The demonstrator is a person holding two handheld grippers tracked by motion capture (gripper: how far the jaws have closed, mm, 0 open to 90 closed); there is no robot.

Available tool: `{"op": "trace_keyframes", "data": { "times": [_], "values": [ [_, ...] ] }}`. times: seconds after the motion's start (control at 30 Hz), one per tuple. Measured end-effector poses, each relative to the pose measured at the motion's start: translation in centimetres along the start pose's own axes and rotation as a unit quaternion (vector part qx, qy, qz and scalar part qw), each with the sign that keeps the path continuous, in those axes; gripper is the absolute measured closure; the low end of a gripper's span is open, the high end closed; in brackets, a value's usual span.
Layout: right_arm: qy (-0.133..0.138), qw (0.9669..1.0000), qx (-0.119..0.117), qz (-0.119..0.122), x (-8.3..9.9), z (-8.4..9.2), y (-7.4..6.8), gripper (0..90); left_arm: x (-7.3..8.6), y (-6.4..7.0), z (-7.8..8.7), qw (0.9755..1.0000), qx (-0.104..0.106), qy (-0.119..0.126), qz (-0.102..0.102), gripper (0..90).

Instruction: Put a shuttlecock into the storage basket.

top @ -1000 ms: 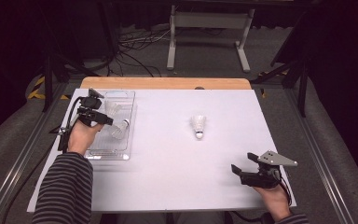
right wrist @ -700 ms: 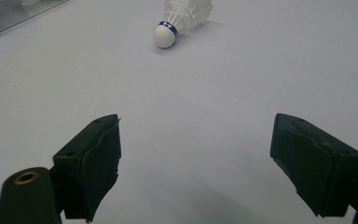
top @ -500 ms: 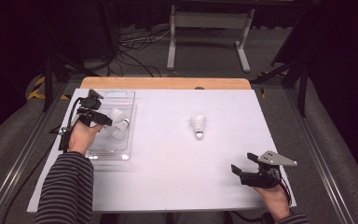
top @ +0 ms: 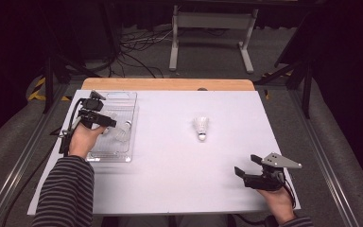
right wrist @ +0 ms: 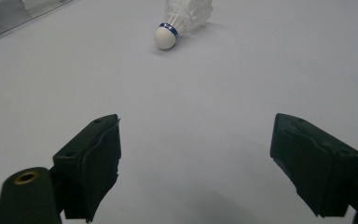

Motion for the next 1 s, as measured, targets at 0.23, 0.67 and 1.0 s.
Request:
{"op": "trace_keyframes", "data": {
  "times": [0.23, 0.67, 1.0],
  "values": [
    [0.001, 1.0000, 0.000, 0.000, 0.0, 0.0, 0.0, 16.7, 0.0, 0.5, 0.6, 0.9999, -0.003, 0.010, -0.012, 34.9],
    [0.001, 1.0000, -0.001, -0.001, 0.0, 0.0, 0.0, 16.7, 0.0, 1.3, 1.6, 0.9989, 0.002, 0.037, -0.031, 31.2],
    [0.001, 1.0000, -0.001, -0.002, 0.0, 0.0, 0.0, 16.6, 0.5, 1.3, 2.3, 0.9980, 0.003, 0.049, -0.038, 31.2]
  ]
}}
Point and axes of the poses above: each handheld gripper's, and its own axes: z roughly backward along the jaws, x roughly out of its underside, y roughly to its right, the point moved 10 cm from there along -z, roughly forward along the jaws, and after that the axes turned 3 degrees about x, right-handed, at the moved point
